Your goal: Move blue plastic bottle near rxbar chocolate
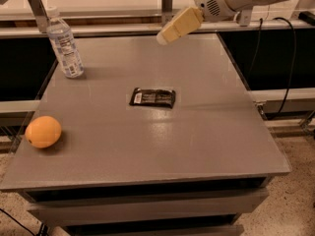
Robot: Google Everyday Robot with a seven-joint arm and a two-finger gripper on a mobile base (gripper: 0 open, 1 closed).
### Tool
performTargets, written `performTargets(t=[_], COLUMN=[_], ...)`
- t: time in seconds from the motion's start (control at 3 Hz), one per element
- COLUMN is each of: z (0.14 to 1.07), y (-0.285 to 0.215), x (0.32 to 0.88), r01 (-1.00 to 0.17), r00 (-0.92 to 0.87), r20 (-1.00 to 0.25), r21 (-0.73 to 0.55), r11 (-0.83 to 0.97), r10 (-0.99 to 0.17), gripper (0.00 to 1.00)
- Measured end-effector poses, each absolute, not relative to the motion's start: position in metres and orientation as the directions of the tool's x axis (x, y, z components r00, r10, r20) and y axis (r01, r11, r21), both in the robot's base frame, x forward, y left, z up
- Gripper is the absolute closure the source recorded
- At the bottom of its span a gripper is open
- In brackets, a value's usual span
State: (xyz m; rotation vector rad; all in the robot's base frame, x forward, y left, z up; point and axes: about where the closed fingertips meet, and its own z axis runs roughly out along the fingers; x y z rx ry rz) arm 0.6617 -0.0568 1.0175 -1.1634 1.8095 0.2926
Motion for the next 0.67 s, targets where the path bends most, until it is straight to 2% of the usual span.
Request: performTargets(t=[0.33, 0.67], z=[1.024, 1.041], y=[-0.022, 0.043], x=[0.679, 0.708], r01=[-0.837, -0.869], r00=[-0.017, 0.140], r20=[-0.849, -0.899], r21=[-0.278, -0.312], r11=[0.472, 0.383], r10=[-0.529, -0.415], gripper=[0.00, 0.00])
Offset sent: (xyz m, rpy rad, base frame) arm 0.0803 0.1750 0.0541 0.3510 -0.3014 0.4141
